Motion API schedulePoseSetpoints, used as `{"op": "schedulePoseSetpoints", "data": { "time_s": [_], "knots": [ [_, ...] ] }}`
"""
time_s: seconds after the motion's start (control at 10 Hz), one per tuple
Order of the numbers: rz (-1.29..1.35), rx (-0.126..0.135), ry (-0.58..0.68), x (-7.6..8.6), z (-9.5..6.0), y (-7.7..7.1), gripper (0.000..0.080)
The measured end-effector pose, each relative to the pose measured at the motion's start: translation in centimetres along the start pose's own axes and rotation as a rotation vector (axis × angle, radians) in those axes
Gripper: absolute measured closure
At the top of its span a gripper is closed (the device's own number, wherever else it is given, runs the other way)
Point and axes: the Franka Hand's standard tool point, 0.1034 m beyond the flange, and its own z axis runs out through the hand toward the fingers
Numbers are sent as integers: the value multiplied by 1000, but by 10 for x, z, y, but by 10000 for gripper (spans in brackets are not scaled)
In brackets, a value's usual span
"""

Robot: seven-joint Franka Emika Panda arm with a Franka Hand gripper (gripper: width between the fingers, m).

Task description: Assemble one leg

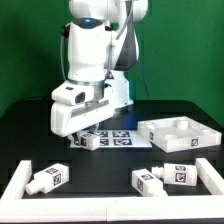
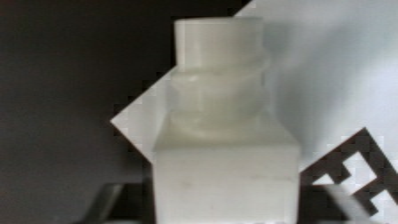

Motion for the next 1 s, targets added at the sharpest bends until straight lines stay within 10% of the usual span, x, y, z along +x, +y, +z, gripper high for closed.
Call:
{"op": "schedulePoseSetpoints", "data": {
  "time_s": [0.2, 0.6, 1.0],
  "knots": [
    [17, 40, -45, 9, -10, 5, 292],
    [19, -12, -54, 93, -55, 52, 156],
    [15, -11, -55, 93, -53, 52, 150]
  ]
}}
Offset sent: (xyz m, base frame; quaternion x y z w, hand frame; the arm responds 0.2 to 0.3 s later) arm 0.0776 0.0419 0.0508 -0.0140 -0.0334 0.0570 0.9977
